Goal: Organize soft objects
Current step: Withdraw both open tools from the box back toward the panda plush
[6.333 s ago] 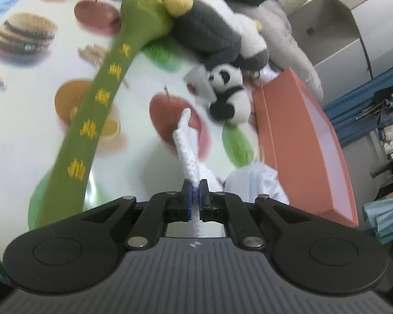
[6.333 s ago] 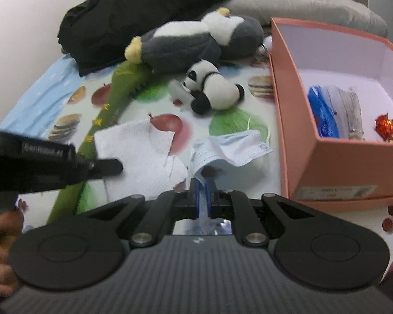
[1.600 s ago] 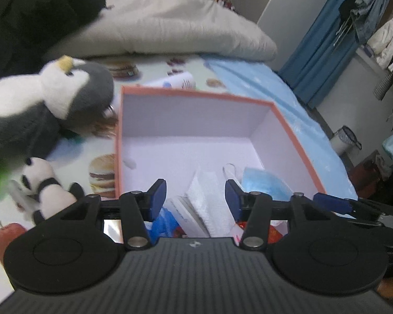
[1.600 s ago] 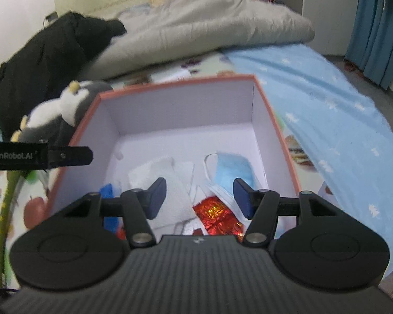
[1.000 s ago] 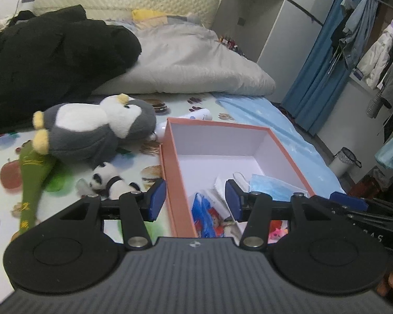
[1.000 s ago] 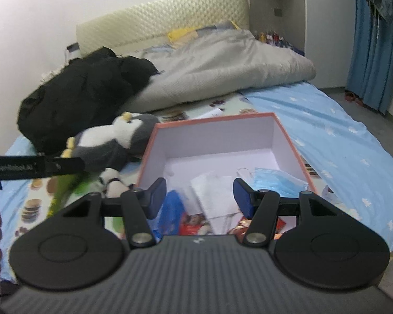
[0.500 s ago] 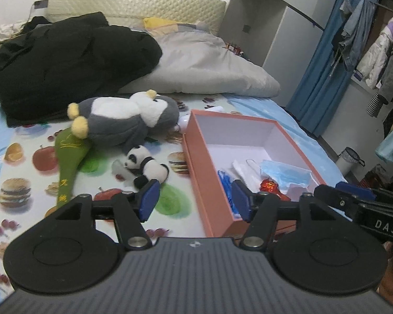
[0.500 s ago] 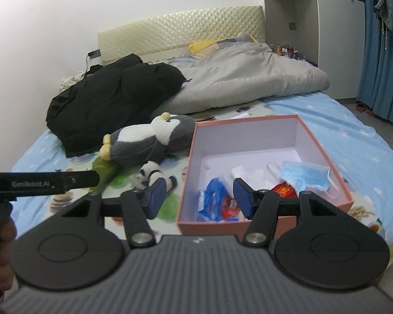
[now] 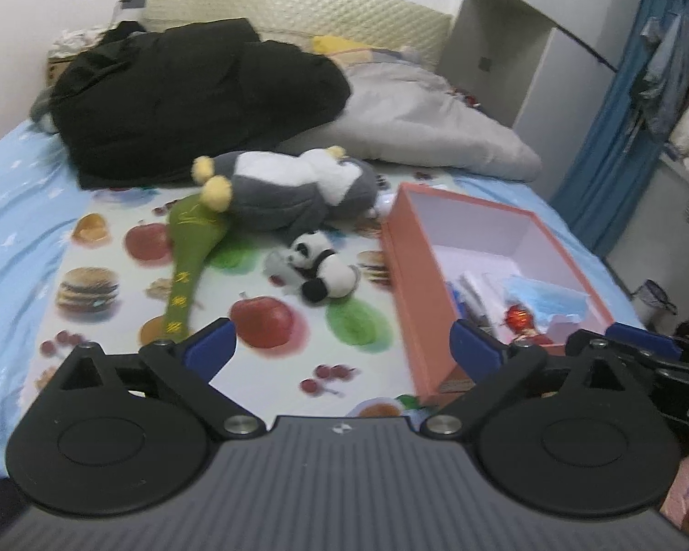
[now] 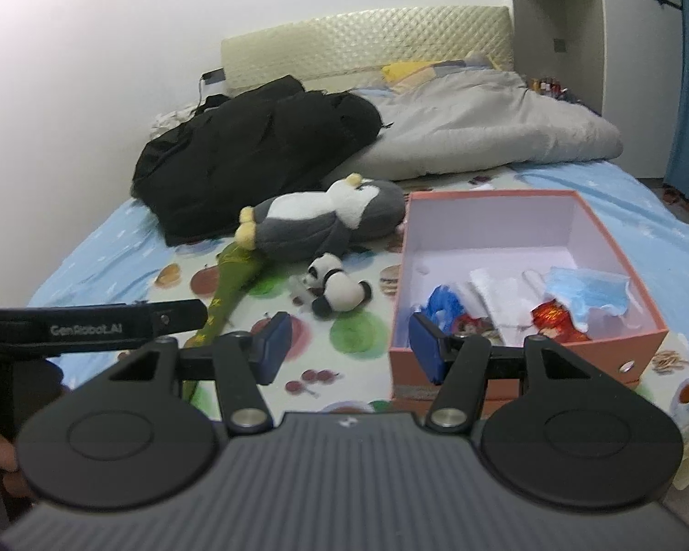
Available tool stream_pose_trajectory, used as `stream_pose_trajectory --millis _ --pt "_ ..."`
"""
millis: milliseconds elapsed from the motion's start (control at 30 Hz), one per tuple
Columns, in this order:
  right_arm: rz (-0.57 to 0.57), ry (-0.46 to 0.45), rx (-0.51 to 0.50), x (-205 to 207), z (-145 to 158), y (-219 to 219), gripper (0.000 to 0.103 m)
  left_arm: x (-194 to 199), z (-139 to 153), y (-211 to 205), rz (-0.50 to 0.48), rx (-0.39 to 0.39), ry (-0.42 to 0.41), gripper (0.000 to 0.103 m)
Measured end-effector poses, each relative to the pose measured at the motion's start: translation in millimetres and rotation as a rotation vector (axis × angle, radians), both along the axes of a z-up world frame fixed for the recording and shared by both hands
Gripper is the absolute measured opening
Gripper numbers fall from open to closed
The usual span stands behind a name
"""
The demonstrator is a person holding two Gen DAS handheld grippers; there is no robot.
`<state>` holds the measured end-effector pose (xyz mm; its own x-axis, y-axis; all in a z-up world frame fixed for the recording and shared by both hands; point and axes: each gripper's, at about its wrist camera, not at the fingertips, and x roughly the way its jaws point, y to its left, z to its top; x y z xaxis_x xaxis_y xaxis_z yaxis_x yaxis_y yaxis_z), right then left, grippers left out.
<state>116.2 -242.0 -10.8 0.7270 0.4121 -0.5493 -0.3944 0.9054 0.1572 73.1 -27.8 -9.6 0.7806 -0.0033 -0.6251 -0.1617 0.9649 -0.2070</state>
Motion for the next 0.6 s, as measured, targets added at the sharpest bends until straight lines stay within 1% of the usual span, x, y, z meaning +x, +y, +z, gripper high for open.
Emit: stream_pose_trajectory --millis 100,167,300,400,533,600 --pt "0.015 0.011 -0.006 -4.8 -7.1 3.4 0.059 -7.7 -4.7 2.2 0.033 0.026 -0.017 0.101" --pt "0.019 0.02 -0.007 -7.2 -11.8 5.2 0.059 -13.0 -8.2 3.3 0.039 0.028 -0.017 0.102" --pt "0.027 0.036 -0.009 -11.5 -21.5 8.1 0.059 -16.5 -19.3 4.3 0.009 -0.003 0.01 0.102" --pt "0.03 0.045 -0.015 -14.4 -28.1 10.0 0.059 -18.8 -27.1 3.0 -0.004 0.012 0.03 0.102" --pt "0.038 0.043 -0.018 -21.1 -36.2 11.1 0.059 -21.3 -37.7 5.0 -0.016 -0.003 0.044 0.102" --pt "0.037 0.04 -0.018 -22.7 -40.6 10.1 0.059 -21.7 -42.1 5.3 -0.031 -0.003 0.038 0.102"
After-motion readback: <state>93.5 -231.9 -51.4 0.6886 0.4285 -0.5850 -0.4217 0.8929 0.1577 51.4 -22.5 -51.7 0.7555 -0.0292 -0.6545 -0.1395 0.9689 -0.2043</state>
